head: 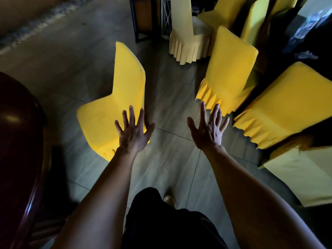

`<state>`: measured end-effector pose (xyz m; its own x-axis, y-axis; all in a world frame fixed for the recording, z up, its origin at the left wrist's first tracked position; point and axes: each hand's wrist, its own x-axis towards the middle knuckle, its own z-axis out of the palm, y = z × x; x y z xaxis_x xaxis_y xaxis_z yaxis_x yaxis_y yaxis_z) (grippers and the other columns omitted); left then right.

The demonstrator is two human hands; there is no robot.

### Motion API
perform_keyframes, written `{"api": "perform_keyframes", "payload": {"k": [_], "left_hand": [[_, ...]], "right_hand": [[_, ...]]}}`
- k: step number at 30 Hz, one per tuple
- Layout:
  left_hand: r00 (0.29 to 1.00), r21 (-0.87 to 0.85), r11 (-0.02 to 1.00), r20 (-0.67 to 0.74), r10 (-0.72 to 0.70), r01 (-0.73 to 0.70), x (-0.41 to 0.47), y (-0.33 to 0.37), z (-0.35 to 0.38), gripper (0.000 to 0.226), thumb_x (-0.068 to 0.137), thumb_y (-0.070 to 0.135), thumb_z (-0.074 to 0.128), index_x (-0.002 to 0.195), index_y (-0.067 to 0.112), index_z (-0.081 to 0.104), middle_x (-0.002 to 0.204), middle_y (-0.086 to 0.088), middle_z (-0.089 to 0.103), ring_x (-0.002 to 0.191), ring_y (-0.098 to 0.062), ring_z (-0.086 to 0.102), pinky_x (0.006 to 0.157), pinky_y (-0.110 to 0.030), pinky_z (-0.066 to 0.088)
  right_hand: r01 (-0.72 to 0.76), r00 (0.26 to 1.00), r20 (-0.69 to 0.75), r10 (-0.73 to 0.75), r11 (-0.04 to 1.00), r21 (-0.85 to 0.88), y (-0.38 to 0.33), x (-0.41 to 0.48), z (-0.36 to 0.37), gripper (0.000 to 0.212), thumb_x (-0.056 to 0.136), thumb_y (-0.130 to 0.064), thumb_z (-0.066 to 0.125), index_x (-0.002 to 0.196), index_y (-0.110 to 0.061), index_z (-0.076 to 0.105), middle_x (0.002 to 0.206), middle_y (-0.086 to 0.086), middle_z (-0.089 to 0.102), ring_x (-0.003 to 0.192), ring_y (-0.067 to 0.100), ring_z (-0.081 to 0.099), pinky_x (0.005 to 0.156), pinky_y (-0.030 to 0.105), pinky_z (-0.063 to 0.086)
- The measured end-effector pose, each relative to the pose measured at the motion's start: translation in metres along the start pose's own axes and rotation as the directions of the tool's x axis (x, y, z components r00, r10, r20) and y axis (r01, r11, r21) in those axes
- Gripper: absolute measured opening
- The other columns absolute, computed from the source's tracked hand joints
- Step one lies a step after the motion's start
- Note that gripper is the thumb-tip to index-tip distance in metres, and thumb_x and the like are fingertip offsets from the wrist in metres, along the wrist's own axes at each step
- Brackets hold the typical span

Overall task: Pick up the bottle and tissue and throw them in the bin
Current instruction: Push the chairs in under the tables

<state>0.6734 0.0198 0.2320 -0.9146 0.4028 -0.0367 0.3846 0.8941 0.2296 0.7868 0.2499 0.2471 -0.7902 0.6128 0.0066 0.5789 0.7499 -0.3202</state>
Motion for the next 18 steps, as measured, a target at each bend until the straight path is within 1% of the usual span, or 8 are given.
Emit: {"api": "perform_keyframes", "payload": {"k": [5, 9, 13, 16, 18], "left_hand": [[0.998, 0.030, 0.999, 0.056, -0.015, 0.013, 0.061, 0.034, 0.007, 0.079, 0.097, 0.071, 0.022, 0.162, 0.030, 0.006, 0.170, -0.010, -0.011, 0.156, -0.038, -0.006, 0.119, -0.069, 0.005], [0.994, 0.044, 0.998, 0.096, 0.049, -0.053, 0.116, 0.063, 0.013, 0.078, 0.097, 0.072, 0.018, 0.162, 0.031, 0.003, 0.169, -0.008, -0.017, 0.155, -0.034, -0.013, 0.121, -0.065, -0.001], [0.993, 0.031, 0.998, 0.097, 0.059, -0.063, 0.189, 0.087, 0.016, 0.079, 0.096, 0.072, 0.016, 0.162, 0.030, 0.004, 0.169, -0.007, -0.015, 0.155, -0.032, -0.014, 0.122, -0.063, -0.003], [0.995, 0.001, 0.998, 0.084, 0.057, -0.057, 0.249, 0.103, 0.019, 0.079, 0.096, 0.072, 0.017, 0.162, 0.031, 0.005, 0.170, -0.007, -0.013, 0.155, -0.033, -0.013, 0.120, -0.063, -0.004], [0.995, -0.006, 0.999, 0.094, 0.038, -0.037, 0.285, 0.112, 0.017, 0.078, 0.095, 0.072, 0.017, 0.161, 0.033, 0.003, 0.170, -0.007, -0.014, 0.155, -0.032, -0.014, 0.120, -0.061, -0.005]], "right_hand": [[0.007, 1.000, -0.003, -0.007, 1.000, -0.009, 0.017, 0.071, -0.006, 0.080, 0.095, -0.076, 0.024, 0.160, -0.040, -0.007, 0.169, 0.019, -0.014, 0.157, 0.033, -0.007, 0.121, 0.059, -0.013], [-0.022, 1.000, 0.004, 0.023, 1.000, -0.014, 0.029, 0.133, -0.004, 0.081, 0.096, -0.076, 0.024, 0.160, -0.039, -0.009, 0.168, 0.018, -0.016, 0.157, 0.034, -0.009, 0.121, 0.060, -0.013], [-0.021, 1.000, -0.008, 0.021, 0.999, -0.027, 0.030, 0.206, 0.000, 0.081, 0.096, -0.076, 0.025, 0.160, -0.039, -0.008, 0.169, 0.019, -0.014, 0.157, 0.035, -0.006, 0.120, 0.058, -0.015], [-0.015, 1.000, 0.003, 0.015, 0.999, -0.043, 0.028, 0.263, 0.001, 0.081, 0.096, -0.077, 0.023, 0.160, -0.040, -0.009, 0.169, 0.018, -0.014, 0.157, 0.035, -0.005, 0.121, 0.059, -0.013], [-0.003, 1.000, 0.020, 0.004, 0.998, -0.056, 0.026, 0.299, -0.002, 0.080, 0.095, -0.077, 0.021, 0.160, -0.040, -0.010, 0.169, 0.018, -0.015, 0.157, 0.034, -0.006, 0.121, 0.059, -0.012]]}}
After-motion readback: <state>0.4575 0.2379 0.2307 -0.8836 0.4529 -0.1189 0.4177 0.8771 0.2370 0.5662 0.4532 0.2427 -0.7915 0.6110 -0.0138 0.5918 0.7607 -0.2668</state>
